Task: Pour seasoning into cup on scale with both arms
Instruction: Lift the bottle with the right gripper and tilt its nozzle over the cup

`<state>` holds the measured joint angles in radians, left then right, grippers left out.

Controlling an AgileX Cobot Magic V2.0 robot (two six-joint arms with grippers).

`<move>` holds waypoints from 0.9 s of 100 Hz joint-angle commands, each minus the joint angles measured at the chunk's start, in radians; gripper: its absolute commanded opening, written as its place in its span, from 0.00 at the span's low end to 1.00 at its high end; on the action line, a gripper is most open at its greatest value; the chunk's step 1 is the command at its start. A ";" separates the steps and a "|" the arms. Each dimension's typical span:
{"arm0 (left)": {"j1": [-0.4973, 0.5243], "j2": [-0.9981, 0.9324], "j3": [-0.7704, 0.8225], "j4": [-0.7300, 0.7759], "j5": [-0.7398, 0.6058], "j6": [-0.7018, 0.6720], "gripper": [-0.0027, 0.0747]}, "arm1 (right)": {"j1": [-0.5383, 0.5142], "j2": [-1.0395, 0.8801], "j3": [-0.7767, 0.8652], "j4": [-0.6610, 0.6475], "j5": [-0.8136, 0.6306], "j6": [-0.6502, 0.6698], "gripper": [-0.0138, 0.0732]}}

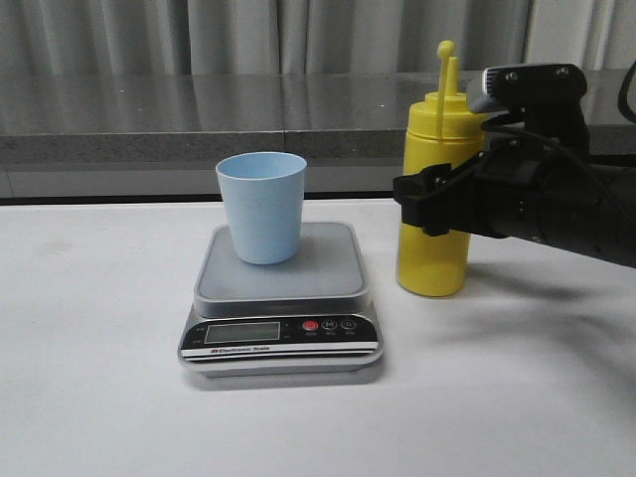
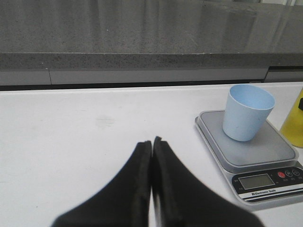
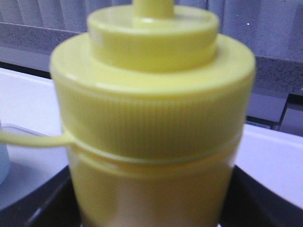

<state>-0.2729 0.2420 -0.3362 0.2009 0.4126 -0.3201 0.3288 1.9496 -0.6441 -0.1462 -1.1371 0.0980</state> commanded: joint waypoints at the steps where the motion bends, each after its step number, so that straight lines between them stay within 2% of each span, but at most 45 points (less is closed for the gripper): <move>1: 0.002 0.008 -0.029 -0.003 -0.080 -0.009 0.01 | 0.002 -0.044 -0.019 -0.003 -0.157 -0.005 0.42; 16: 0.002 0.008 -0.029 -0.003 -0.080 -0.009 0.01 | 0.002 -0.068 -0.019 -0.009 -0.123 -0.011 0.42; 25: 0.002 0.008 -0.029 -0.003 -0.080 -0.009 0.01 | 0.002 -0.108 -0.019 -0.025 -0.072 -0.062 0.42; 48: 0.002 0.008 -0.029 -0.003 -0.080 -0.009 0.01 | 0.002 -0.259 -0.021 -0.087 0.164 -0.225 0.42; 67: 0.002 0.008 -0.029 -0.003 -0.080 -0.009 0.01 | 0.002 -0.344 -0.039 -0.220 0.332 -0.235 0.41; 90: 0.002 0.008 -0.029 -0.003 -0.080 -0.009 0.01 | 0.009 -0.364 -0.166 -0.402 0.636 -0.234 0.41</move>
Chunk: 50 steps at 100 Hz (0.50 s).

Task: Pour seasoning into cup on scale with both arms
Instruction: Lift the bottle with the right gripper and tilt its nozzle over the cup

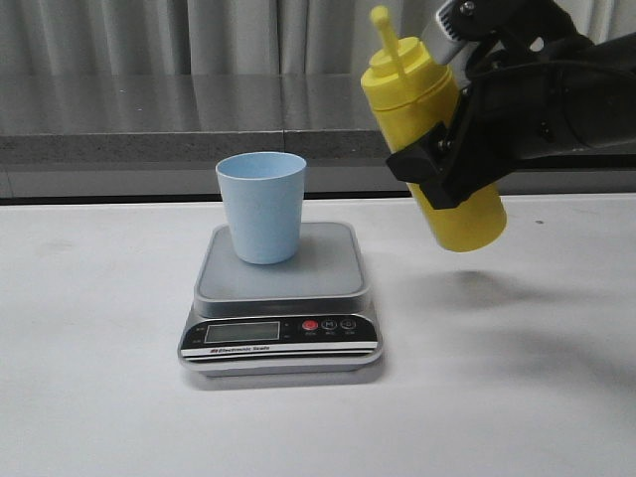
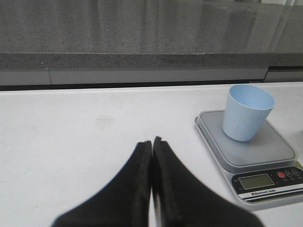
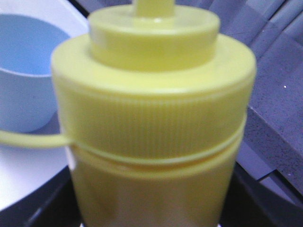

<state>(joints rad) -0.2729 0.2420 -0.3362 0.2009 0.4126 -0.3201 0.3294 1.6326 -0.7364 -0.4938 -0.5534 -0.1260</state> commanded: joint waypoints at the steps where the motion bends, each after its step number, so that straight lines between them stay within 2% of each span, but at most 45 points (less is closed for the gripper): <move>1: 0.002 0.008 -0.029 -0.003 -0.080 -0.009 0.01 | 0.011 -0.047 -0.083 -0.060 0.074 -0.010 0.41; 20: 0.002 0.008 -0.029 -0.003 -0.080 -0.009 0.01 | 0.055 -0.046 -0.204 -0.124 0.322 -0.010 0.41; 50: 0.002 0.008 -0.029 -0.003 -0.080 -0.009 0.01 | 0.124 -0.020 -0.329 -0.225 0.506 -0.010 0.41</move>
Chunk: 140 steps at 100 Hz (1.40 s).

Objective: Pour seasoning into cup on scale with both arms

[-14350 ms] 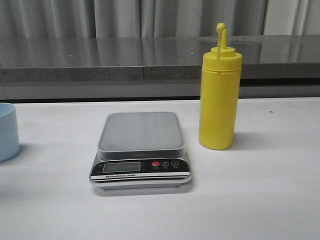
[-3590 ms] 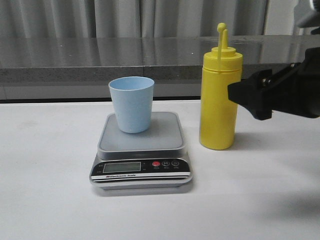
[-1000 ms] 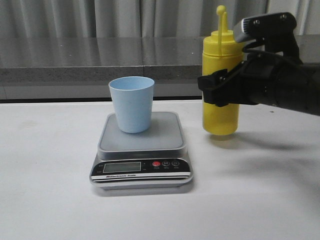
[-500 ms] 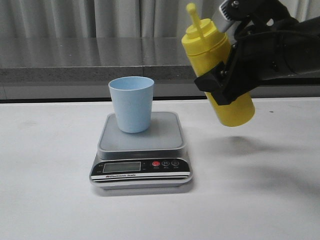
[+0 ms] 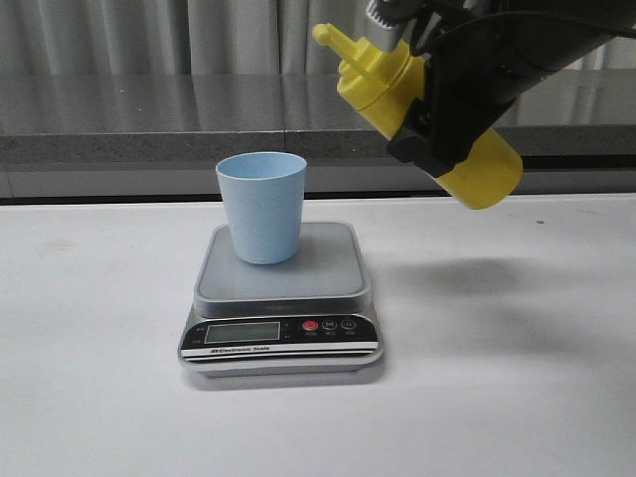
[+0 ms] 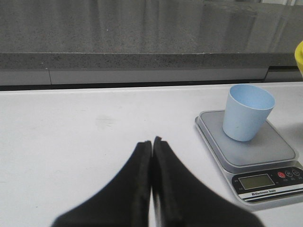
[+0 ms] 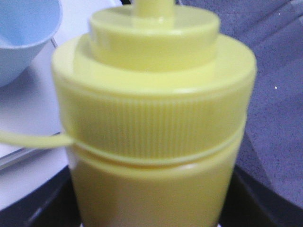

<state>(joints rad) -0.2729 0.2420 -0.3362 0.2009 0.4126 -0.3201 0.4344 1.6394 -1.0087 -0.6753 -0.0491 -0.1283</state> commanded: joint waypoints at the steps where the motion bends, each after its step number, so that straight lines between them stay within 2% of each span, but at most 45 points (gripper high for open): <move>1: 0.002 0.008 -0.029 -0.003 -0.080 -0.009 0.01 | 0.021 -0.025 -0.059 -0.047 0.005 -0.008 0.41; 32: 0.002 0.008 -0.029 -0.003 -0.080 -0.009 0.01 | 0.095 0.030 -0.134 -0.149 0.129 -0.008 0.40; 59: 0.002 0.008 -0.029 -0.003 -0.080 -0.009 0.01 | 0.148 0.096 -0.238 -0.249 0.314 -0.009 0.40; 93: 0.002 0.008 -0.029 -0.003 -0.080 -0.009 0.01 | 0.167 0.120 -0.249 -0.419 0.476 -0.009 0.40; 140: 0.002 0.008 -0.029 -0.003 -0.080 -0.009 0.01 | 0.169 0.120 -0.249 -0.511 0.492 -0.009 0.40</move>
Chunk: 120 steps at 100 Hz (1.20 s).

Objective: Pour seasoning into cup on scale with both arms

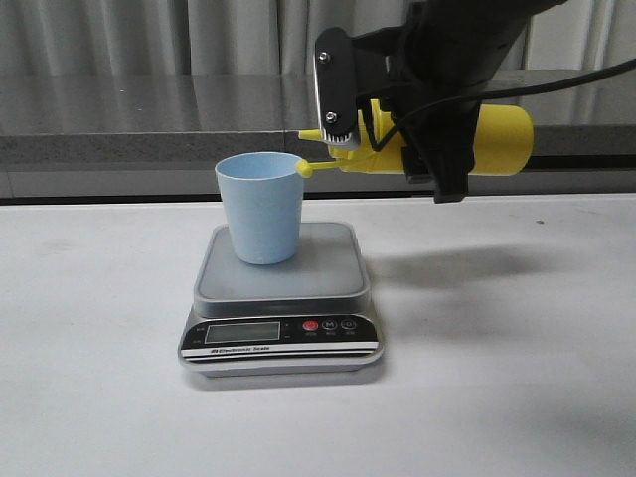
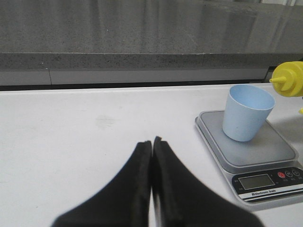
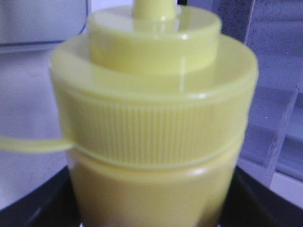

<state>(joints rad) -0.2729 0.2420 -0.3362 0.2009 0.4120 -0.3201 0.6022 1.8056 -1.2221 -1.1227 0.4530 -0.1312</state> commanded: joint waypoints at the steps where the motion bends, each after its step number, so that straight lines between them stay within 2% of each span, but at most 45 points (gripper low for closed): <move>1: 0.002 0.008 -0.029 -0.003 -0.079 -0.009 0.01 | 0.001 -0.046 -0.036 -0.065 -0.010 -0.006 0.40; 48: 0.002 0.008 -0.029 -0.003 -0.079 -0.009 0.01 | 0.016 -0.046 -0.036 -0.159 -0.029 -0.006 0.40; 91: 0.002 0.008 -0.029 -0.003 -0.079 -0.009 0.01 | 0.016 -0.046 -0.036 -0.160 -0.033 -0.002 0.40; 106: 0.002 0.008 -0.029 -0.003 -0.079 -0.009 0.01 | 0.016 -0.046 -0.036 -0.160 -0.033 0.039 0.40; 120: 0.002 0.008 -0.029 -0.003 -0.079 -0.009 0.01 | 0.016 -0.057 -0.036 -0.150 -0.037 0.131 0.40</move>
<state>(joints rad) -0.2729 0.2420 -0.3362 0.2009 0.4120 -0.3201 0.6180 1.8070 -1.2265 -1.2407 0.4261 -0.0627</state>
